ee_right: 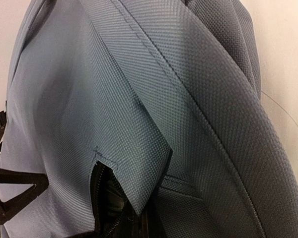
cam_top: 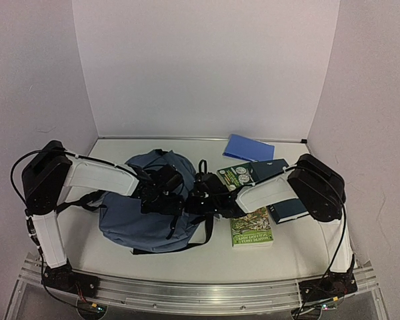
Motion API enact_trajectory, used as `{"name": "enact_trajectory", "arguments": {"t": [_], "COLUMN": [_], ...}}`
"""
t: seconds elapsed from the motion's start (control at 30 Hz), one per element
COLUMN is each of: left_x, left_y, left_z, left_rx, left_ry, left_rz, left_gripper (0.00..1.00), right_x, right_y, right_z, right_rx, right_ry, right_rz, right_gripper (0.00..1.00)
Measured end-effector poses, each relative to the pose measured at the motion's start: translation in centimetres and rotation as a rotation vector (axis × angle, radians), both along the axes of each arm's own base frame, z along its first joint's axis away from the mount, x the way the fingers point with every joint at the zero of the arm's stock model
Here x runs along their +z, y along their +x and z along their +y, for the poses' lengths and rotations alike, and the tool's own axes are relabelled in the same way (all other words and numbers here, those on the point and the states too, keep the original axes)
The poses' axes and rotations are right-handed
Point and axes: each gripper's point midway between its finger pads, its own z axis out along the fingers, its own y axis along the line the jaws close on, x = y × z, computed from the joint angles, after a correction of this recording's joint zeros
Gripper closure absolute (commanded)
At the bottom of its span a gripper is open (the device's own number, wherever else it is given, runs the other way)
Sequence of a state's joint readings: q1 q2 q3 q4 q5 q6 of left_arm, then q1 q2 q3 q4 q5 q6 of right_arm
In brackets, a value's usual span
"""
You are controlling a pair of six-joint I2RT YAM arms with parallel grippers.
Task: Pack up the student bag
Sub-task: Pick up the student bag at the center of the board.
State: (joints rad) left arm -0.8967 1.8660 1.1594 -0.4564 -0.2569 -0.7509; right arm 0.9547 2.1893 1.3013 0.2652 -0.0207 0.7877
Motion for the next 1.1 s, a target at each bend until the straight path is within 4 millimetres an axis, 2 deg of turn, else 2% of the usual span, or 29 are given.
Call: {"name": "enact_trajectory", "arguments": {"t": [0.3, 0.47, 0.73, 0.83, 0.93, 1.03, 1.1], "left_x": [-0.8, -0.7, -0.1, 0.0, 0.1, 0.3, 0.7], "left_y": [1.3, 1.4, 1.9, 1.9, 1.9, 1.8, 1.5], "left_z": [0.8, 1.0, 2.3, 2.6, 2.6, 2.3, 2.0], "left_rx": [0.056, 0.071, 0.118, 0.131, 0.126, 0.107, 0.074], "left_ry": [0.146, 0.201, 0.266, 0.278, 0.279, 0.259, 0.231], "left_rz": [-0.030, -0.044, -0.094, -0.102, -0.105, -0.101, -0.096], "left_gripper": [0.06, 0.13, 0.35, 0.56, 0.74, 0.86, 0.91], "right_x": [0.1, 0.1, 0.2, 0.2, 0.3, 0.5, 0.6], "right_y": [-0.2, -0.2, -0.6, -0.9, -1.2, -1.5, -1.7], "right_z": [0.1, 0.1, 0.2, 0.3, 0.5, 0.8, 0.9], "right_rx": [0.009, 0.009, 0.018, 0.024, 0.034, 0.047, 0.052], "right_ry": [0.025, 0.033, 0.048, 0.052, 0.059, 0.066, 0.067], "right_rz": [-0.005, -0.010, -0.007, -0.004, -0.001, 0.002, 0.004], "right_gripper": [1.00, 1.00, 1.00, 1.00, 1.00, 1.00, 1.00]}}
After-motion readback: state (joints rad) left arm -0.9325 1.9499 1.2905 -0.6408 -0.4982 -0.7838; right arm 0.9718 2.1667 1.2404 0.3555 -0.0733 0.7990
